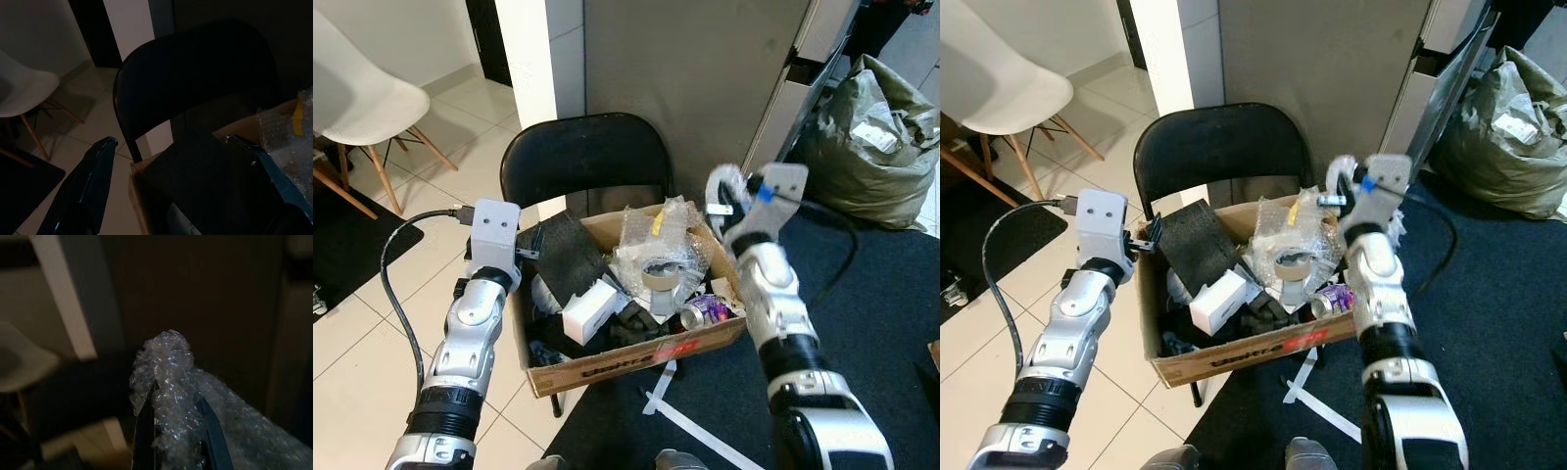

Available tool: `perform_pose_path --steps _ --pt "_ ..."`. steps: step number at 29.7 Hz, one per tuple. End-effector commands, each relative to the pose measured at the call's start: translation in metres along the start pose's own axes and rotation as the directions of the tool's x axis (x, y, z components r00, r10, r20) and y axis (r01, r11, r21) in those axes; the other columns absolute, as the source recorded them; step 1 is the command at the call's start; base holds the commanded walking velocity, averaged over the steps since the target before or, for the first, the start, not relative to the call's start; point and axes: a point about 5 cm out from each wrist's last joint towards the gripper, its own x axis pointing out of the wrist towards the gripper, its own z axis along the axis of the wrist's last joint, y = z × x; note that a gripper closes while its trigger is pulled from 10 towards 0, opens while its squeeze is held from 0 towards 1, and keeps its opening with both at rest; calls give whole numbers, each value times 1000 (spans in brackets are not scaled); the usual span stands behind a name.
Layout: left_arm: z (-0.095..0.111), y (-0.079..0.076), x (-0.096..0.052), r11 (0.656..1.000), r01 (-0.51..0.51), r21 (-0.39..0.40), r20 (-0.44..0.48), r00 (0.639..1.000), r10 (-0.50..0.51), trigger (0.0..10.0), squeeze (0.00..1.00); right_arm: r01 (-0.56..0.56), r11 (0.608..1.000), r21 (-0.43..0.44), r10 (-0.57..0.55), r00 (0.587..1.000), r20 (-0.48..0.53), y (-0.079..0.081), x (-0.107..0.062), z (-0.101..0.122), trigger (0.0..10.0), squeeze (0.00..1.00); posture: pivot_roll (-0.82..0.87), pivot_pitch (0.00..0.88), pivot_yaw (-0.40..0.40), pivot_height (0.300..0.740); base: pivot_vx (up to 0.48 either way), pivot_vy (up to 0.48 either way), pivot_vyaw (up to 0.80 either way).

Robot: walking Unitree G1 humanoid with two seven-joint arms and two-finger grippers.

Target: Picking trash to rubbish bin

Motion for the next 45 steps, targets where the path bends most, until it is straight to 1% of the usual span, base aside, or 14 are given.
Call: perform_pose_path --steps 1,6,13,14,18,21,23,25,26,29,35,38,41,45 --pt "2 3 1 1000 -8 12 10 1000 8 10000 0 -77 990 117 72 996 47 12 12 19 10000 0 -39 0 -8 740 0 0 0" --pt "2 1 1 1000 4 -3 10 1000 -4 10000 0 -244 941 237 237 970 56 36 21 34 10000 0 -37 0 -11 740 0 0 0" --pt "3 -2 -1 1000 24 -19 16 1000 -24 10000 0 -490 763 422 457 870 183 66 28 78 10000 0 -34 5 -15 740 0 0 0" --pt "3 -2 -1 1000 24 -19 16 1000 -24 10000 0 -490 763 422 457 870 183 66 28 78 10000 0 -34 5 -15 740 0 0 0" --pt "2 -2 -1 999 29 -21 15 999 -28 10000 0 -578 609 543 504 811 297 73 28 106 10000 0 -34 7 -16 740 0 0 0" --pt "2 -3 -1 999 32 -22 13 999 -31 10000 0 -583 575 574 504 805 312 73 28 110 10000 0 -39 11 -15 740 0 0 0" --pt "2 -4 -1 999 33 -23 12 999 -33 10000 0 -577 587 568 510 808 295 72 29 107 10000 0 -38 11 -15 740 0 0 0" --pt "2 -5 -2 999 37 -23 11 999 -36 10000 0 -554 671 492 548 818 174 77 27 86 10000 0 -35 13 -17 740 0 0 0" --pt "2 -5 -2 999 37 -23 11 999 -36 10000 0 -554 671 492 548 818 174 77 27 86 10000 0 -35 13 -17 740 0 0 0" --pt "2 -5 -2 999 40 -22 10 999 -40 10000 0 -558 742 371 605 796 -14 91 17 51 10000 0 -36 14 -15 740 0 0 0" --pt "1 -5 -2 999 43 -20 5 999 -43 10000 0 -602 748 279 658 727 -197 113 -2 10 10000 0 -34 15 -16 740 0 0 0" --pt "1 -5 -3 999 43 -18 6 999 -43 10000 0 -637 760 126 640 700 -317 117 -14 -19 10000 0 -35 13 -19 740 0 0 0" --pt "0 -5 -3 999 42 -16 6 999 -42 10000 0 -634 773 40 604 714 -355 115 -18 -30 10000 0 -37 9 -20 740 0 0 0" --pt "1 -6 -3 999 48 -8 10 999 -48 10000 0 -562 826 -44 508 777 -371 106 -19 -44 10000 0 -38 1 -23 740 0 0 0"
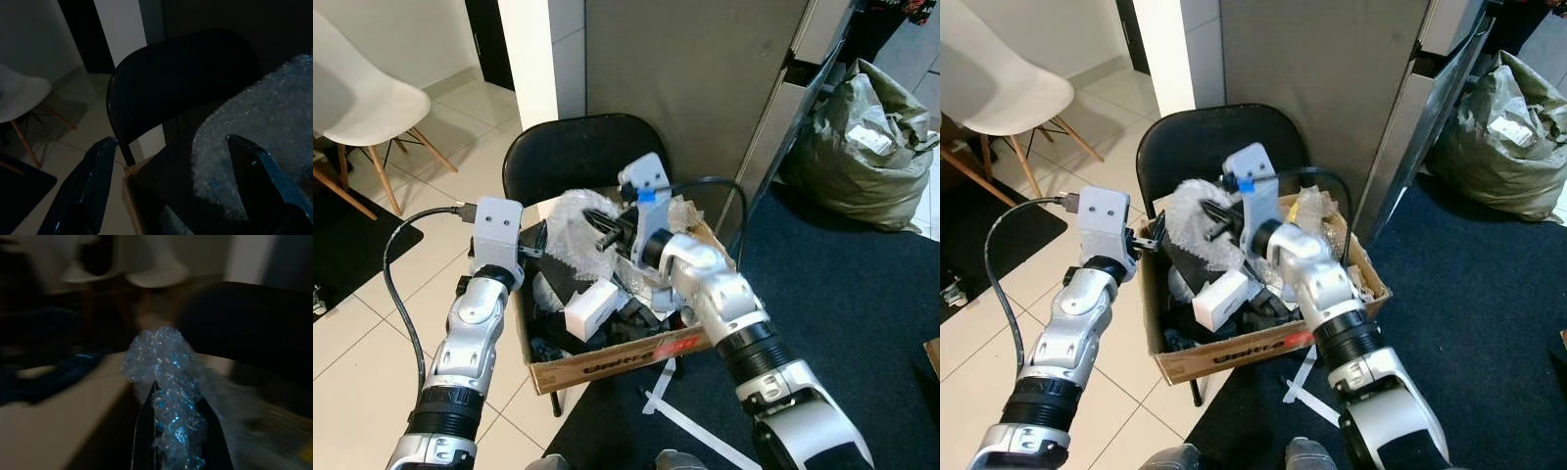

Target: Picking trash to rubbish bin

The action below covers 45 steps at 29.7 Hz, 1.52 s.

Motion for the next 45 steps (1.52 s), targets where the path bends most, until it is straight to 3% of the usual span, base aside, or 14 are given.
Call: perform_pose_path --steps 1,5,11,19,20,26,27,34,35,37,38,40,42,45 --pt "-2 -6 -2 999 53 2 4 999 -53 10000 0 81 996 -29 -81 997 -8 -3 0 -10 10000 0 -43 0 -23 740 0 0 0" --pt "-2 -20 -6 981 189 -34 18 982 -189 10000 0 99 993 -57 -100 995 -16 0 4 -16 10000 0 -46 0 -22 740 0 0 0" --pt "-14 -47 -24 869 485 -97 -61 868 -492 10000 0 15 991 -130 -28 995 -94 18 18 -30 10000 0 -48 0 -28 740 0 0 0" --pt "-19 -48 -30 862 496 -107 -86 859 -505 10000 0 -116 990 -81 101 981 -165 50 33 -40 10000 0 -43 0 -41 740 0 0 0" --pt "-19 -47 -31 866 490 -105 -84 863 -498 10000 0 -131 991 -39 125 983 -136 62 40 -35 10000 0 -34 0 -53 740 0 0 0" --pt "-17 -44 -33 865 488 -115 -85 863 -498 10000 0 -154 988 3 154 985 -76 77 50 -23 10000 0 -32 0 -59 740 0 0 0" --pt "-17 -44 -34 863 491 -118 -87 861 -501 10000 0 -153 988 19 154 986 -66 78 52 -20 10000 1000 -31 0 -60 740 0 0 0" --pt "-18 -47 -36 858 499 -125 -94 855 -511 10000 0 -33 992 123 30 999 22 66 60 -1 10000 1000 -36 1 -58 740 0 0 0" --pt "-18 -48 -36 857 499 -126 -94 854 -511 10000 0 15 988 153 -22 999 41 62 61 3 10000 918 -36 1 -58 740 0 0 0" --pt "-18 -48 -36 857 499 -126 -94 854 -511 10000 0 15 988 153 -22 999 41 62 61 3 10000 918 -36 1 -58 740 0 0 0" --pt "-19 -48 -36 857 499 -126 -94 854 -511 10000 0 75 980 185 -91 993 79 56 62 11 10000 0 -36 1 -58 740 0 0 0" --pt "-18 -48 -37 858 499 -125 -95 854 -511 10000 0 169 962 214 -200 971 130 47 62 22 10000 0 -36 1 -58 740 0 0 0" --pt "-18 -48 -36 858 498 -126 -95 855 -510 10000 0 255 950 179 -284 946 157 40 61 28 10000 0 -40 2 -54 740 0 0 0" --pt "-18 -49 -36 858 498 -126 -95 855 -510 10000 0 310 941 136 -331 928 172 35 60 30 10000 0 -40 2 -54 740 0 0 0"
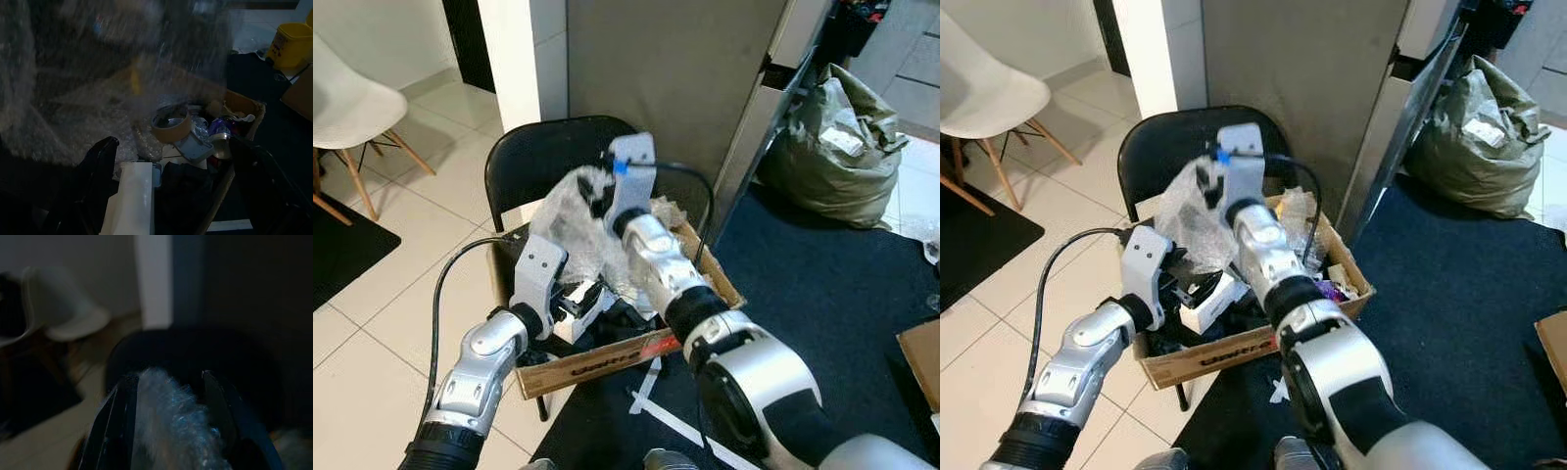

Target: Picking trash to rubbish bin

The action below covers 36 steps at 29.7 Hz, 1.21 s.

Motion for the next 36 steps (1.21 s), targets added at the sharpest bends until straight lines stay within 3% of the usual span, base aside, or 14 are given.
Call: perform_pose_path --steps 1,4,7,11,15,17,19,22,24,25,26,28,30,36 --pt "1 -2 1 1000 7 4 -2 1000 -7 10000 0 33 999 -22 -33 999 -16 19 -2 -8 10000 0 -40 2 -54 740 0 0 0" --pt "2 -1 1 1000 -6 8 -2 1000 6 10000 0 144 981 -133 -149 989 -23 1 -3 -10 10000 0 -39 4 -50 740 0 0 0" --pt "2 1 1 1000 -17 11 -1 1000 17 10000 0 141 980 -141 -148 988 -41 -5 -4 -12 10000 0 -41 7 -49 740 0 0 0" --pt "4 5 2 999 -42 13 2 999 41 10000 0 220 958 -186 -248 958 -144 -29 -8 -24 10000 0 -44 7 -45 740 0 0 0" --pt "4 7 3 998 -55 8 7 998 55 10000 0 273 954 -122 -293 934 -204 -45 -11 -30 10000 0 -44 11 -44 740 0 0 0" --pt "5 8 3 998 -64 9 8 998 64 10000 0 194 981 5 -188 959 -211 -50 -11 -28 10000 0 -48 13 -41 740 0 0 0" --pt "5 8 3 998 -66 10 8 998 66 10000 0 152 987 44 -140 971 -195 -49 -10 -26 10000 0 -48 13 -41 740 0 0 0" --pt "7 11 4 995 -96 13 19 995 96 10000 0 201 977 77 -188 970 -152 -63 -10 -19 10000 0 -48 15 -40 740 0 0 0" --pt "8 14 4 992 -125 14 29 992 124 10000 0 264 959 98 -252 960 -126 -73 -11 -14 10000 0 -49 18 -40 740 0 0 0" --pt "11 20 4 983 -182 14 47 982 182 10000 0 345 928 139 -334 937 -98 -88 -12 -8 10000 0 -49 18 -40 740 0 0 0" --pt "11 20 4 983 -182 14 47 982 182 10000 0 345 928 139 -334 937 -98 -88 -12 -8 10000 0 -49 18 -40 740 0 0 0" --pt "17 41 1 937 -349 6 76 934 348 10000 0 412 896 168 -409 911 -55 -114 -19 1 10000 0 -49 18 -40 740 0 0 0" --pt "21 56 -5 884 -467 -16 90 880 466 10000 0 336 932 135 -333 942 -43 -127 -26 -1 10000 0 -49 20 -40 740 0 0 0" --pt "23 67 -16 826 -564 8 113 821 560 10000 0 241 970 39 -236 967 -96 -140 -50 -25 10000 0 -52 22 -40 740 0 0 0"
